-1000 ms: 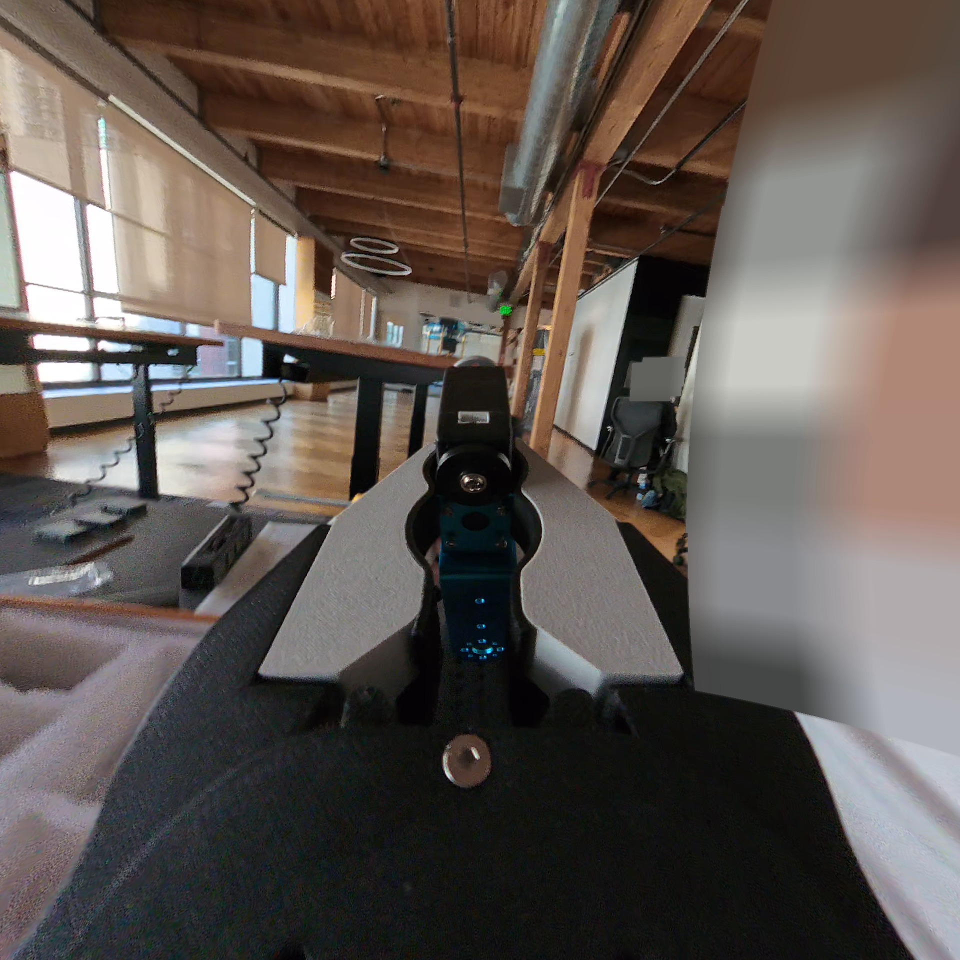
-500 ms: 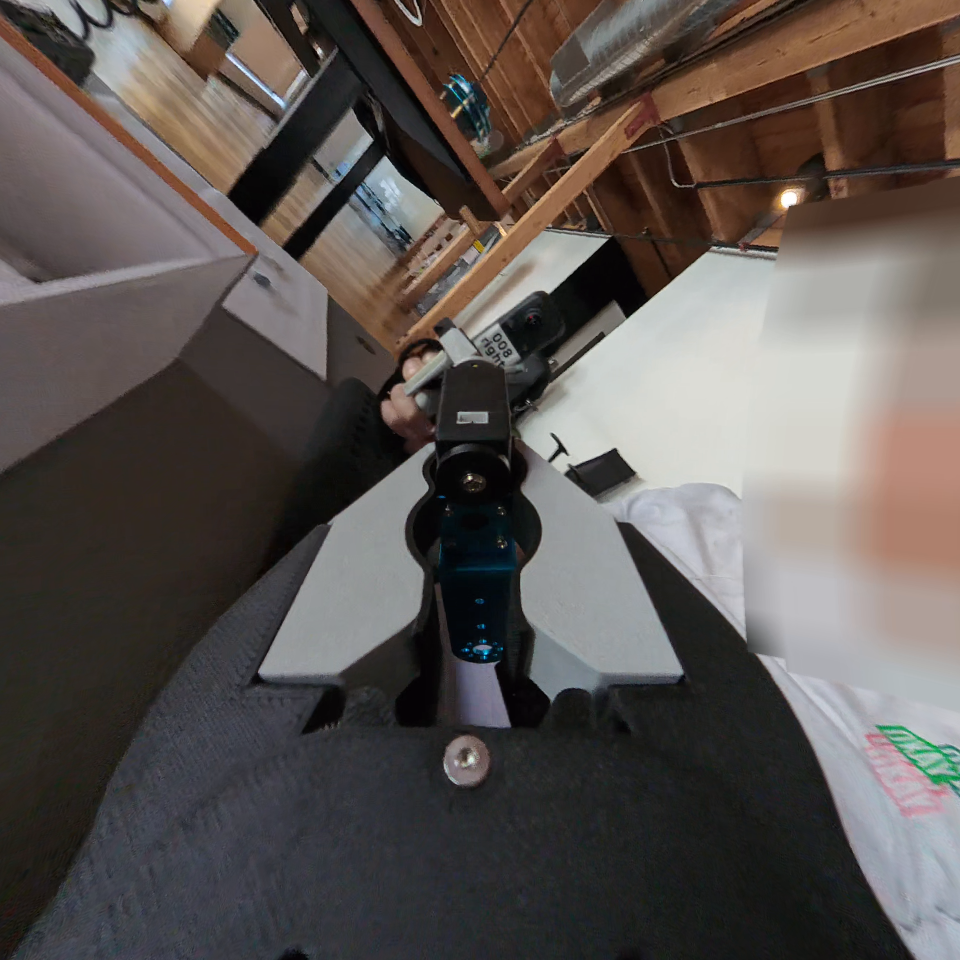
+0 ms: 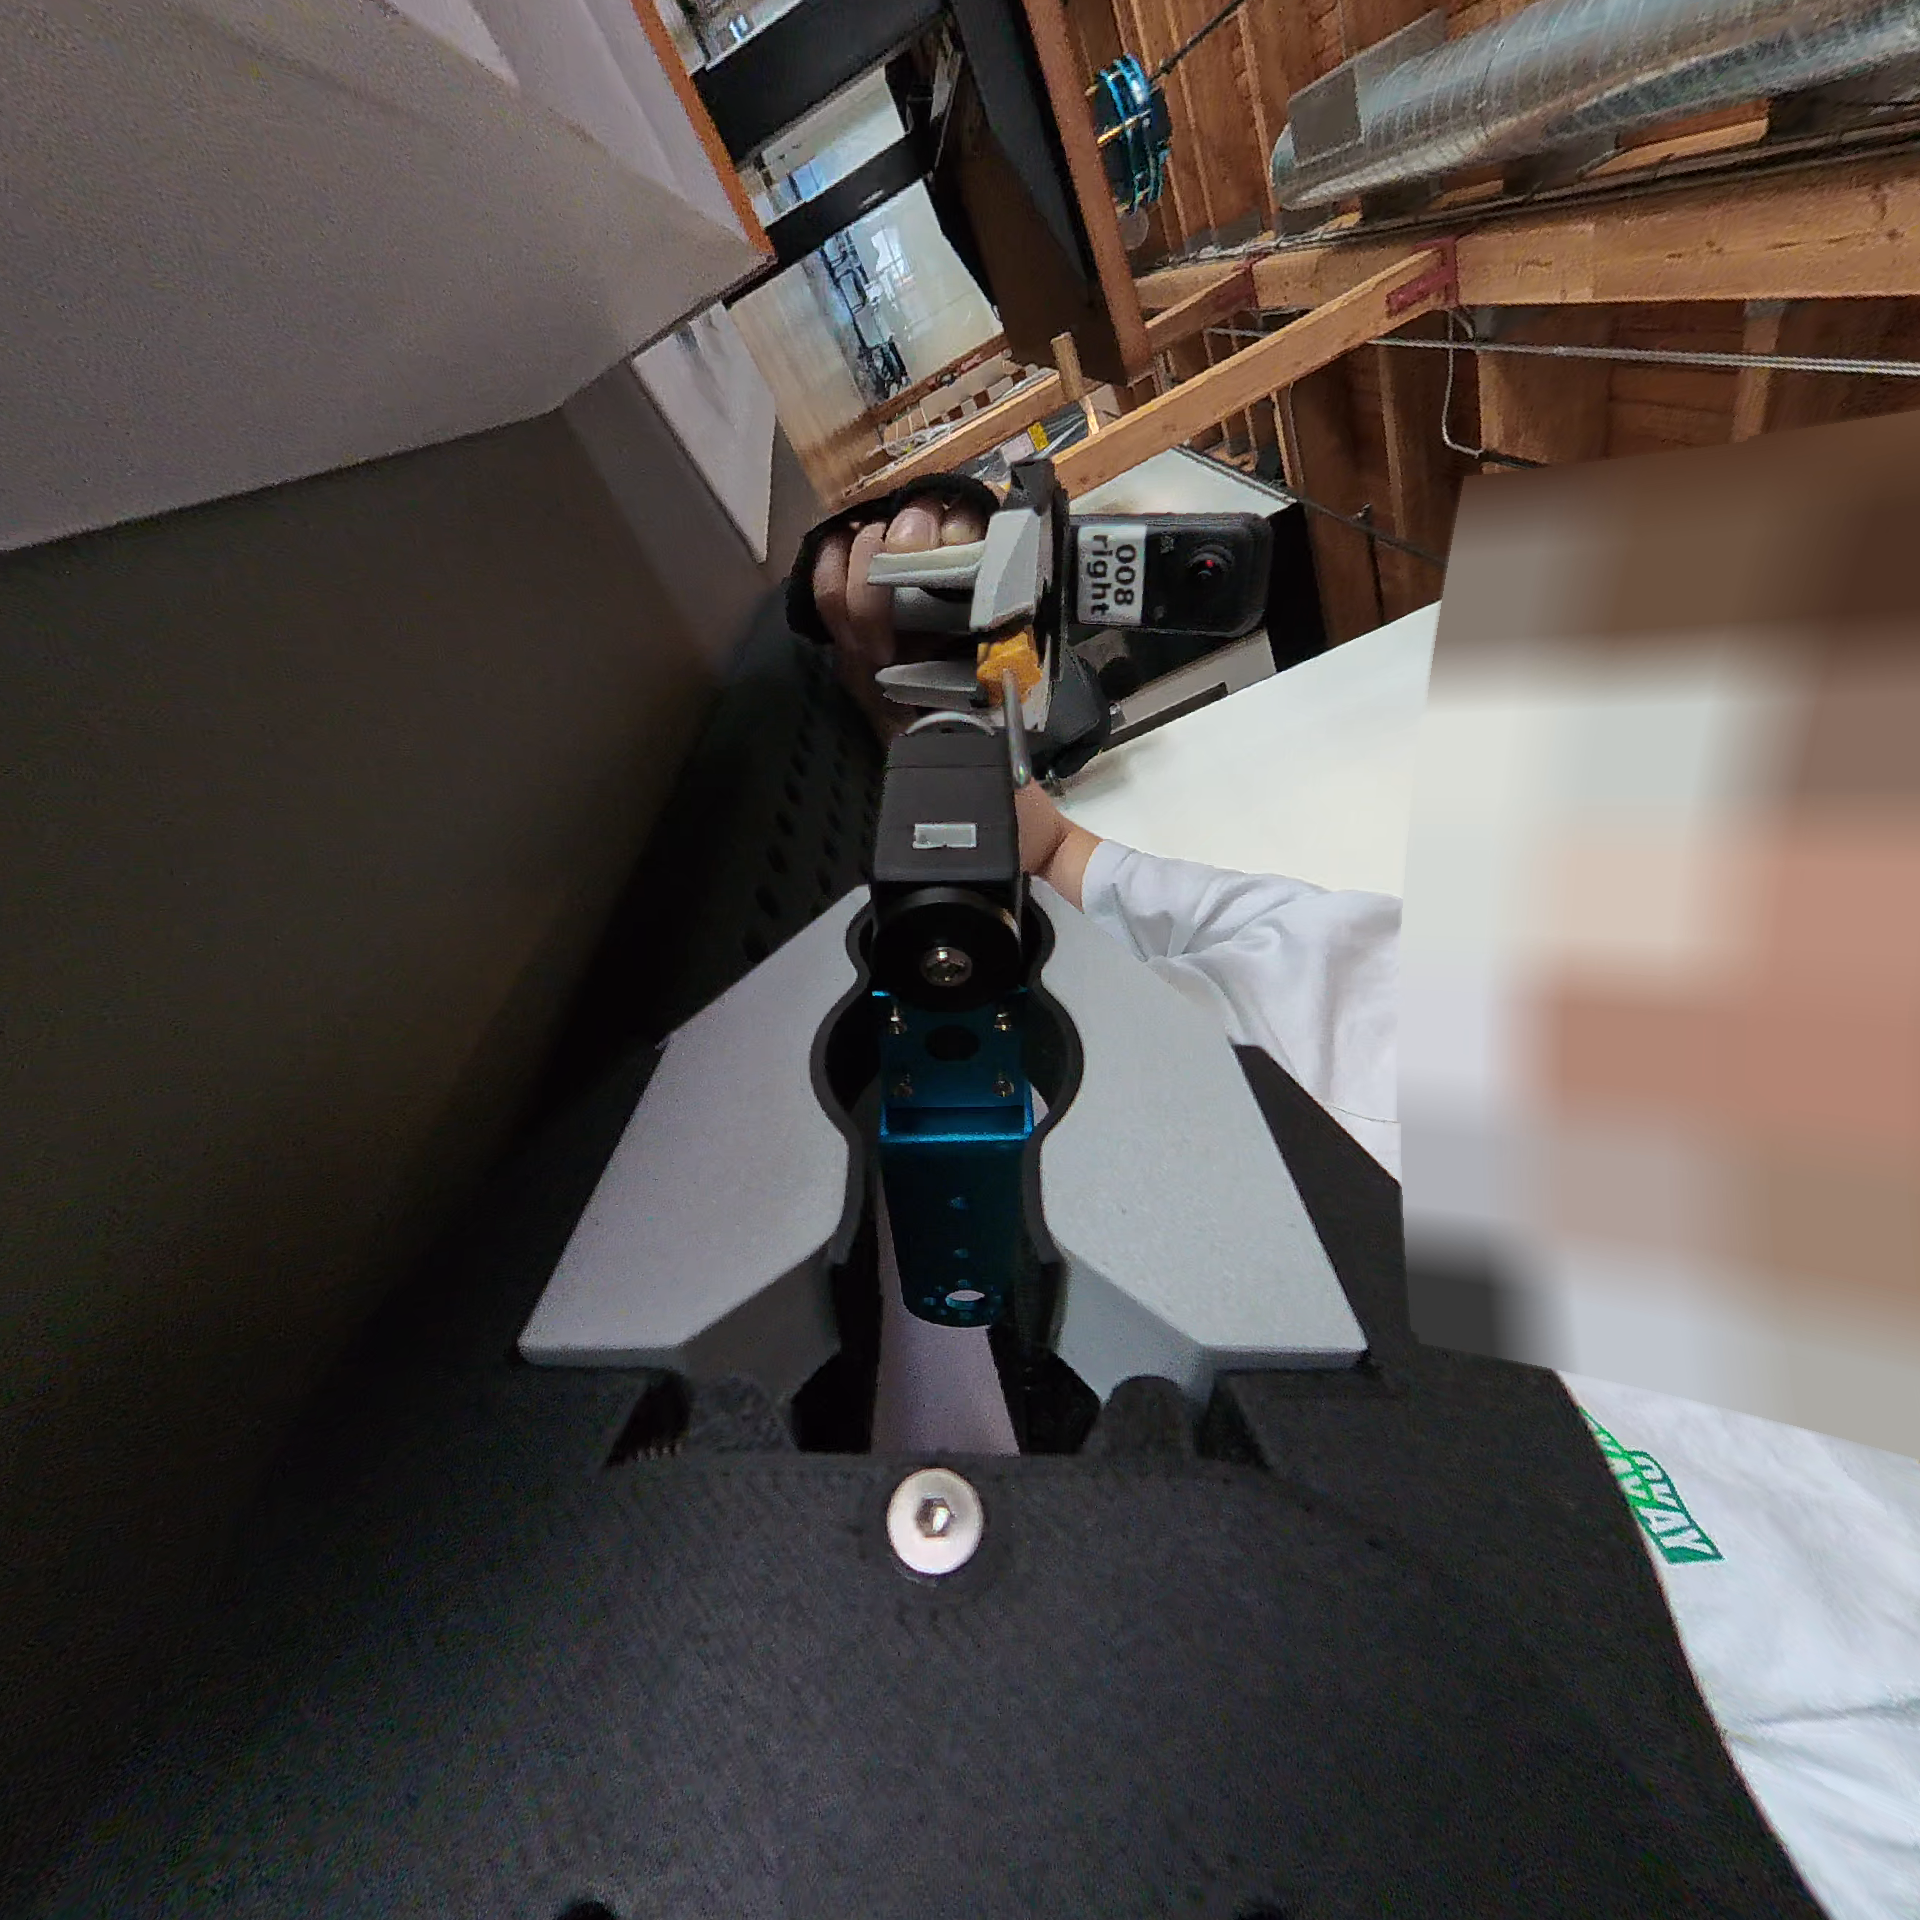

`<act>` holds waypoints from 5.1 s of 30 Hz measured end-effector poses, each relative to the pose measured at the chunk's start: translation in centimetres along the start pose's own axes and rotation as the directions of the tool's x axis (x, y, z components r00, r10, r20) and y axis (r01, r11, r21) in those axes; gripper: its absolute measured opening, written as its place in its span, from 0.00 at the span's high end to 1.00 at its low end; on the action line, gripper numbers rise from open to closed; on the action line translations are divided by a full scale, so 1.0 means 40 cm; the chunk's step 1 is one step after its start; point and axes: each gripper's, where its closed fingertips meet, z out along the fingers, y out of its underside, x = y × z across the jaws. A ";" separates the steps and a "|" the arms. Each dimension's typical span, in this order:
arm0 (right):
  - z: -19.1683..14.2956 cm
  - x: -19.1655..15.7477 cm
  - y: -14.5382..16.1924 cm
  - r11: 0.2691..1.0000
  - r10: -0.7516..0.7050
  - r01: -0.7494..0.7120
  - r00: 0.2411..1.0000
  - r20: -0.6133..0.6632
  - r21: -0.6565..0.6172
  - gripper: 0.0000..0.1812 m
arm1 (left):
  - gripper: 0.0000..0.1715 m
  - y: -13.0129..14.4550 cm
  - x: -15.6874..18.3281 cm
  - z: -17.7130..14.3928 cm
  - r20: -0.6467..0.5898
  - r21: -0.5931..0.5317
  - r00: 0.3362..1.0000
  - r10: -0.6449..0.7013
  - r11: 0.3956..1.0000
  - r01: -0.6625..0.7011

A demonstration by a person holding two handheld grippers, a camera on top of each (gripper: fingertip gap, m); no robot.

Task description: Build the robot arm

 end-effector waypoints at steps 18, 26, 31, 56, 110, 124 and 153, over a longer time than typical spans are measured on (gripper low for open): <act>0.014 -0.041 0.008 0.998 -0.056 0.057 0.998 0.029 -0.034 0.91 | 0.88 0.025 0.002 0.014 -0.031 -0.073 0.999 -0.024 0.997 0.022; 0.017 -0.044 0.008 0.997 -0.062 0.063 0.998 0.033 -0.037 0.91 | 0.88 0.028 0.003 0.015 -0.033 -0.083 0.999 -0.021 0.996 0.018; 0.016 -0.044 0.003 0.997 -0.066 0.066 0.997 0.029 -0.028 0.91 | 0.88 0.030 0.002 0.017 -0.027 -0.087 0.999 -0.016 0.996 0.013; 0.017 -0.057 -0.018 0.996 -0.089 0.089 0.995 0.046 0.013 0.91 | 0.88 0.046 0.034 0.017 -0.101 -0.120 0.995 0.013 0.992 -0.025; 0.042 -0.020 -0.033 0.843 0.536 -0.538 0.836 0.116 -0.017 0.90 | 0.88 0.001 0.038 -0.009 -0.038 0.029 0.988 0.152 0.988 -0.151; 0.021 -0.031 -0.048 0.963 0.270 -0.266 0.957 0.107 -0.049 0.91 | 0.88 0.031 0.024 0.011 -0.004 -0.054 0.990 0.141 0.989 -0.141; 0.031 -0.031 -0.098 0.962 0.267 -0.273 0.956 0.124 0.028 0.90 | 0.88 0.037 0.065 -0.002 -0.093 -0.041 0.977 0.194 0.979 -0.199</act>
